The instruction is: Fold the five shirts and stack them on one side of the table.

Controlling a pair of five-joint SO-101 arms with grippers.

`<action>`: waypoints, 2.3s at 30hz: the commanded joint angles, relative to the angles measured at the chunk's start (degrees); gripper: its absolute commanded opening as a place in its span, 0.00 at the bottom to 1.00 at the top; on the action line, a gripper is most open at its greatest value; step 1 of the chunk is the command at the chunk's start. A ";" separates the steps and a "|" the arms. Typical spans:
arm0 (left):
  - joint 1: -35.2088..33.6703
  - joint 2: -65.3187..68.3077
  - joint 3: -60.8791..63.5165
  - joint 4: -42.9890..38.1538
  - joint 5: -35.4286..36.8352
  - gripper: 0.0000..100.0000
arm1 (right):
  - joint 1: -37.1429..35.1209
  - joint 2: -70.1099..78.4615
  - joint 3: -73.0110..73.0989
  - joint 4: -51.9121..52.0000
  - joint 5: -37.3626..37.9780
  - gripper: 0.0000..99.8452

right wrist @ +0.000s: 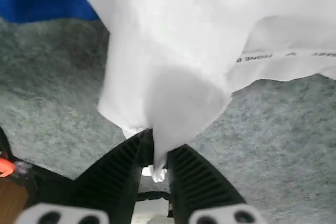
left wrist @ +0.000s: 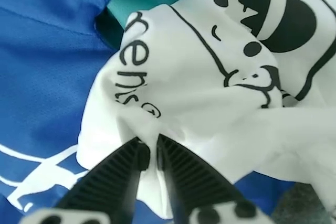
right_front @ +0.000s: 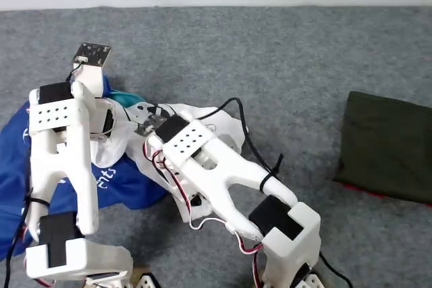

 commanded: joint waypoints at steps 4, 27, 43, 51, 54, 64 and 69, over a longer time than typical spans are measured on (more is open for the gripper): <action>-0.26 -3.16 -0.22 -0.79 0.26 0.01 | 2.95 -0.48 -9.58 4.70 6.15 0.01; 2.55 -14.51 -0.48 -0.53 -3.16 0.01 | 36.44 -12.62 -30.15 7.25 33.23 0.01; 15.12 -23.91 -0.57 2.73 -5.80 0.01 | 47.60 -28.18 -39.12 -1.27 45.80 0.01; 18.11 -34.37 -0.92 -0.18 -5.71 0.01 | 51.30 -32.40 -39.12 -5.49 46.15 0.01; 17.93 -38.68 -1.36 -3.52 -5.80 0.01 | 52.53 -33.19 -39.12 -8.13 46.15 0.01; 18.20 -47.47 -3.74 -19.52 -5.80 0.01 | 52.97 -39.08 -39.12 -18.59 46.15 0.01; 18.37 -48.00 -6.11 -22.77 -9.32 0.01 | 54.11 -41.27 -38.95 -18.42 47.74 0.01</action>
